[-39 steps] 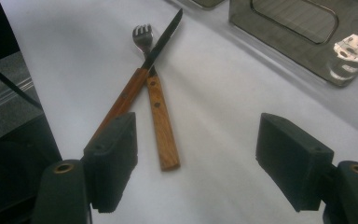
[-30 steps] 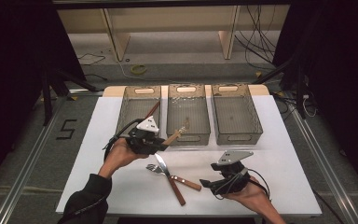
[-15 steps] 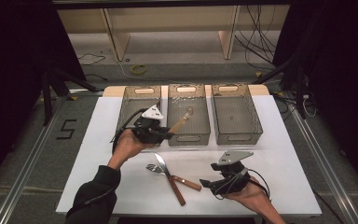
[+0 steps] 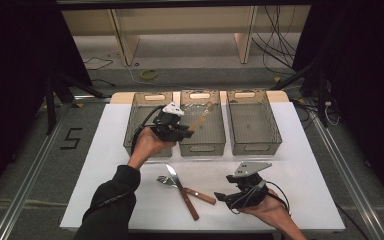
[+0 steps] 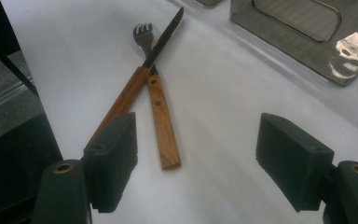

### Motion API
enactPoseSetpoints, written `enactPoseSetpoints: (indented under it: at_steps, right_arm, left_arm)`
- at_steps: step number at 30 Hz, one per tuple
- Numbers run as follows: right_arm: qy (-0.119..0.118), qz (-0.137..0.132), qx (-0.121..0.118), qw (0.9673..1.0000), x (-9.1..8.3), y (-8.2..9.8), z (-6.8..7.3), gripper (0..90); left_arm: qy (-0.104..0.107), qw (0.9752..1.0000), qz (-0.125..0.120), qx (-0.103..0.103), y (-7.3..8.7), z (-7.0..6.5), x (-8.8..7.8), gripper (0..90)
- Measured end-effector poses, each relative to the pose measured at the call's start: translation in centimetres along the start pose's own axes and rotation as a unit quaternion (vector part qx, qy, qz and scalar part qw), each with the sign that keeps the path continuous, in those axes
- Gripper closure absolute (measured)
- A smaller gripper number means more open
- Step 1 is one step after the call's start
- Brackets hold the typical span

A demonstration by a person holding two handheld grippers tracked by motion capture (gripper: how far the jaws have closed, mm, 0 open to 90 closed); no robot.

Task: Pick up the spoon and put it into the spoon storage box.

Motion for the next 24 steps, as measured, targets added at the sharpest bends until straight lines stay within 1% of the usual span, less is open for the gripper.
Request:
enactPoseSetpoints:
  at_steps: [1, 4, 7, 11, 14, 17, 20, 22, 24]
  right_arm:
    - [0.0, 0.0, 0.0, 1.0, 0.0, 0.0, 0.0, 30.0]
    - [-0.001, 0.001, 0.0, 1.0, 0.0, 0.0, 0.0, 30.0]
    - [-0.001, 0.001, 0.0, 1.0, 0.0, 0.0, 0.0, 30.0]
    - [-0.002, 0.002, 0.0, 1.0, 0.0, 0.1, -0.1, 30.0]
    - [-0.003, 0.002, 0.0, 1.0, 0.0, 0.1, 0.0, 30.0]
    - [-0.003, 0.002, 0.001, 1.0, 0.0, 0.1, -0.1, 30.0]
    - [-0.004, 0.002, 0.0, 1.0, 0.1, 0.1, -0.1, 30.0]
    - [-0.004, 0.002, 0.001, 1.0, 0.1, 0.1, -0.1, 30.0]
    - [-0.003, 0.002, 0.001, 1.0, 0.1, 0.1, -0.1, 30.0]
  left_arm:
    - [-0.002, 1.0, -0.001, -0.007, -0.1, 0.1, 0.2, 72.9]
    - [-0.006, 0.9999, 0.002, -0.012, -0.3, 0.3, 0.8, 72.9]
    - [-0.009, 0.9996, 0.007, -0.025, -0.4, 0.5, 1.4, 72.9]
    - [-0.013, 0.9993, 0.017, -0.032, -0.5, 0.7, 2.4, 72.9]
    - [-0.018, 0.9988, 0.024, -0.038, -0.6, 0.9, 3.1, 72.9]
    - [-0.023, 0.9981, 0.03, -0.049, -0.5, 1.1, 3.9, 72.8]
    - [-0.029, 0.9973, 0.038, -0.056, -0.3, 1.3, 4.5, 72.7]
    - [-0.029, 0.997, 0.042, -0.058, -0.2, 1.4, 4.7, 72.7]
    - [-0.03, 0.9965, 0.045, -0.063, -0.1, 1.5, 4.9, 72.7]
Point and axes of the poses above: each handheld gripper's, and its own axes: x roughly forward along the jaws, y roughly out of its underside, z roughly to its left, the point moved 3 cm from there along x, roughly forward along the jaws, and after that the axes turned 15 degrees about -y, right-handed, at the moved point
